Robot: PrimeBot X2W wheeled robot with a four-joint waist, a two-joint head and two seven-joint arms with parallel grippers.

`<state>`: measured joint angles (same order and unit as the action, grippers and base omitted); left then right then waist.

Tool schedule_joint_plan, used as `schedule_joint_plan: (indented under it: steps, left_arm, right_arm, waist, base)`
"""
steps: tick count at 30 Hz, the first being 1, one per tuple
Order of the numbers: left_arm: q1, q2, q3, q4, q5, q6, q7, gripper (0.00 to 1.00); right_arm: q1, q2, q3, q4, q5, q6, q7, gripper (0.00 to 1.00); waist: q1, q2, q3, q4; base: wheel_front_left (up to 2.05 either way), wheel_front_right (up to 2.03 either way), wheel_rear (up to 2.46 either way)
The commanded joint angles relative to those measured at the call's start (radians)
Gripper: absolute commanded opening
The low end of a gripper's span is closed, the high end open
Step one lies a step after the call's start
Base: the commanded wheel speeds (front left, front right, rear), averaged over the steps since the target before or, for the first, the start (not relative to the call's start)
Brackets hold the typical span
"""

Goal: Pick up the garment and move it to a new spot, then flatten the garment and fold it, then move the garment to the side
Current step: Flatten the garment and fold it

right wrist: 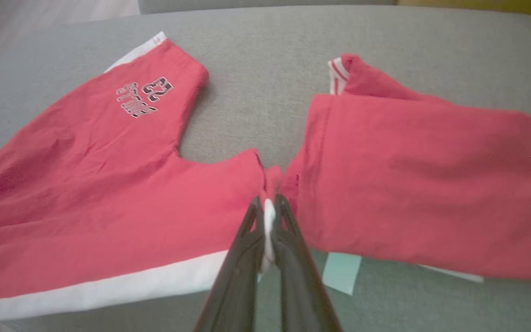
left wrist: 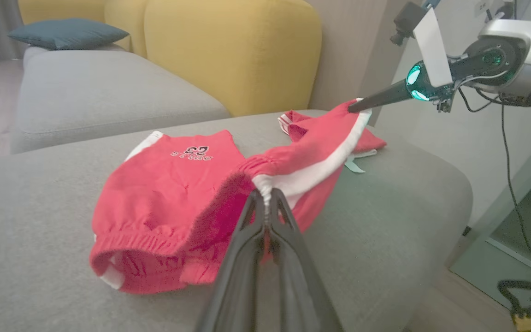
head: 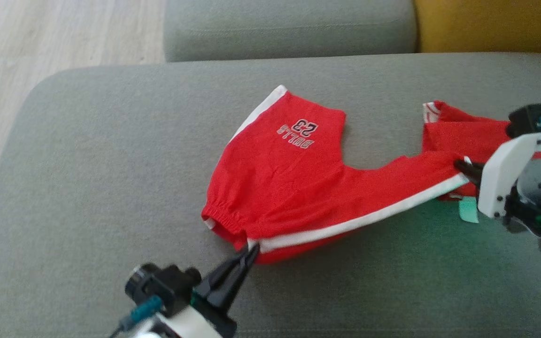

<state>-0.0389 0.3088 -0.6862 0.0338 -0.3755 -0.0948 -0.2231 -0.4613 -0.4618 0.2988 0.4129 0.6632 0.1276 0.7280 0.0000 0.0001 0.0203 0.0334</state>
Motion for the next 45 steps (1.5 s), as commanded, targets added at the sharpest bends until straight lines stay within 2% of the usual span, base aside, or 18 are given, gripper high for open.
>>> schedule_joint_plan:
  steps: [1,9,13,19,31,45]
  left_arm:
    - [-0.068,0.004,0.054,-0.034,-0.009,0.009,-0.011,0.0]
    - [-0.146,-0.017,0.067,-0.002,-0.014,0.002,-0.021,0.0]
    - [-0.187,-0.037,0.059,0.027,-0.016,-0.005,-0.024,0.0]
    - [-0.249,-0.072,0.031,0.084,-0.014,-0.016,-0.027,0.0]
    - [-0.363,-0.17,0.018,0.19,-0.03,-0.031,-0.038,0.0]
    - [-0.439,-0.2,0.027,0.214,-0.035,-0.036,-0.039,0.0]
  right_arm:
    - [-0.044,0.006,-0.017,-0.051,-0.023,0.003,0.013,0.0]
    - [-0.173,0.117,-0.088,-0.071,-0.163,0.003,0.087,0.0]
    - [-0.262,0.156,-0.098,-0.018,-0.229,0.003,0.085,0.0]
    - [-0.368,0.177,-0.098,0.086,-0.315,0.003,0.055,0.0]
    - [-0.603,0.222,-0.076,0.358,-0.441,0.003,-0.091,0.0]
    - [-0.759,0.231,-0.058,0.589,-0.524,0.003,-0.252,0.0]
  waist:
    - [0.0,-0.0001,0.018,0.024]
    - [0.0,-0.0001,0.072,0.114]
    - [0.0,-0.0001,0.105,0.161]
    - [0.0,-0.0001,0.151,0.22]
    - [0.0,-0.0001,0.254,0.322]
    - [0.0,-0.0001,0.353,0.362]
  base:
    - [0.0,0.0,0.0]
    - [0.0,0.0,0.0]
    - [0.0,0.0,0.0]
    - [0.0,0.0,0.0]
    - [0.0,0.0,0.0]
    - [0.0,0.0,0.0]
